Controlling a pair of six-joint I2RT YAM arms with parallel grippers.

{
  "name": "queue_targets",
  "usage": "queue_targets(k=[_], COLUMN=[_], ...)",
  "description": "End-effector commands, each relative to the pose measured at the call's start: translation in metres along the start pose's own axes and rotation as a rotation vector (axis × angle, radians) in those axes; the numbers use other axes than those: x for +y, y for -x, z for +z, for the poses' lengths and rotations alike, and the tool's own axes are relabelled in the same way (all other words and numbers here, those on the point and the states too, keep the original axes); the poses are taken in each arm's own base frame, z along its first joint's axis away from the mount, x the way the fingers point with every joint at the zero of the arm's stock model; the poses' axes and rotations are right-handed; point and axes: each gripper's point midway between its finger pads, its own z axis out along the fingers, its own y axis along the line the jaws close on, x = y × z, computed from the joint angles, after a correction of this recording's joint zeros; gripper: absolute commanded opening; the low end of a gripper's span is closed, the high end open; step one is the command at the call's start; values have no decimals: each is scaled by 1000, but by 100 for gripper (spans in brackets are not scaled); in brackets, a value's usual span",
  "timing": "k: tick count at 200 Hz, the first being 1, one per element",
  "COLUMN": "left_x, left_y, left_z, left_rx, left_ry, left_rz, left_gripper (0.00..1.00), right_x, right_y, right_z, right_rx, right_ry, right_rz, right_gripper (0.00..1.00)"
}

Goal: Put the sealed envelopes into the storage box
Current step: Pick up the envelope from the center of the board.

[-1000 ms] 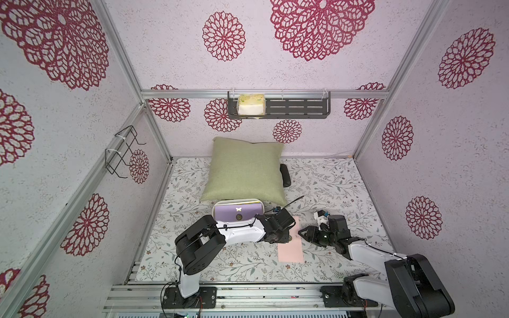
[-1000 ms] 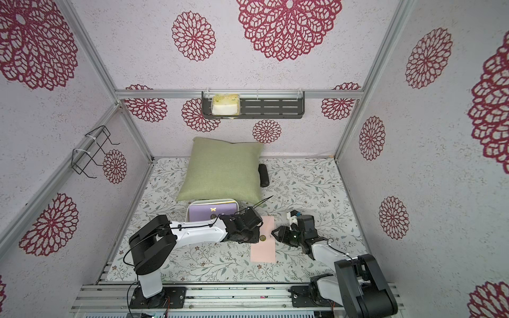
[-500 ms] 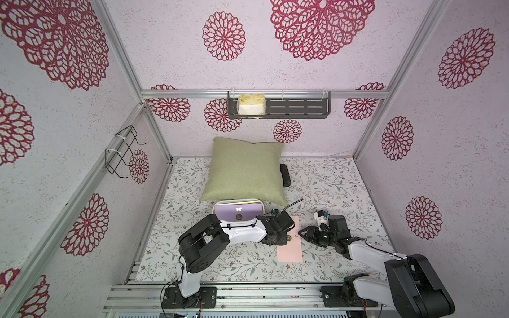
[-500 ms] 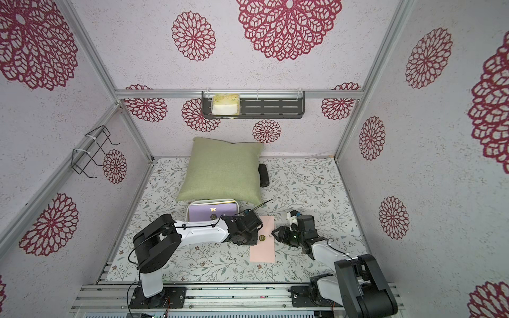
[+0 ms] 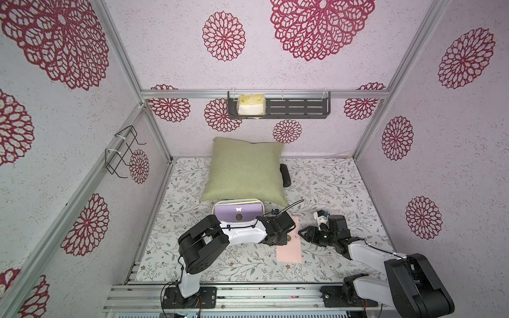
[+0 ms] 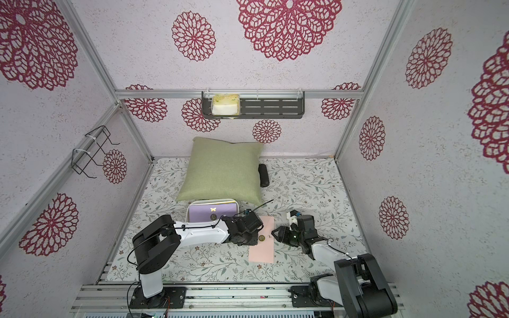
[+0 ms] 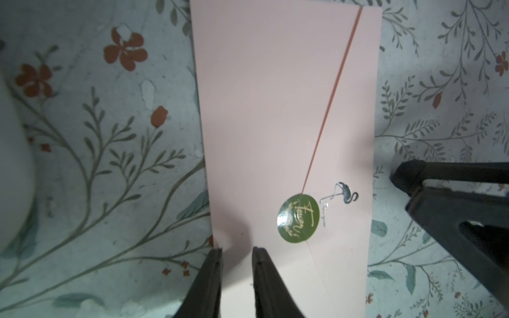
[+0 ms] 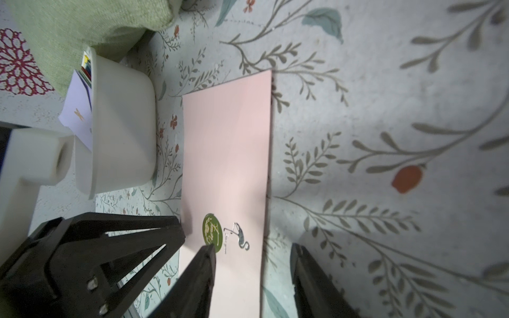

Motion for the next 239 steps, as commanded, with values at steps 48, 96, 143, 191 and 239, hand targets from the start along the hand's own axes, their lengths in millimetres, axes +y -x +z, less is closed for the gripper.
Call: queue_targets(k=[48, 96, 143, 191, 239], left_x=[1, 9, 12, 10, 9], left_y=[7, -4, -8, -10, -10], left_z=[-15, 0, 7, 11, 11], left_rx=[-48, 7, 44, 64, 65], left_ry=[10, 42, 48, 44, 40], left_rz=[4, -20, -32, -31, -32], left_gripper=[27, 24, 22, 19, 19], right_x=[-8, -9, -10, -6, 9], right_y=[-4, -5, -8, -17, -18], right_z=[2, 3, 4, 8, 10], right_rx=[15, 22, 32, 62, 86], right_ry=[-28, -29, -27, 25, 114], right_rz=[-7, 1, 9, 58, 110], right_gripper=[51, 51, 51, 51, 51])
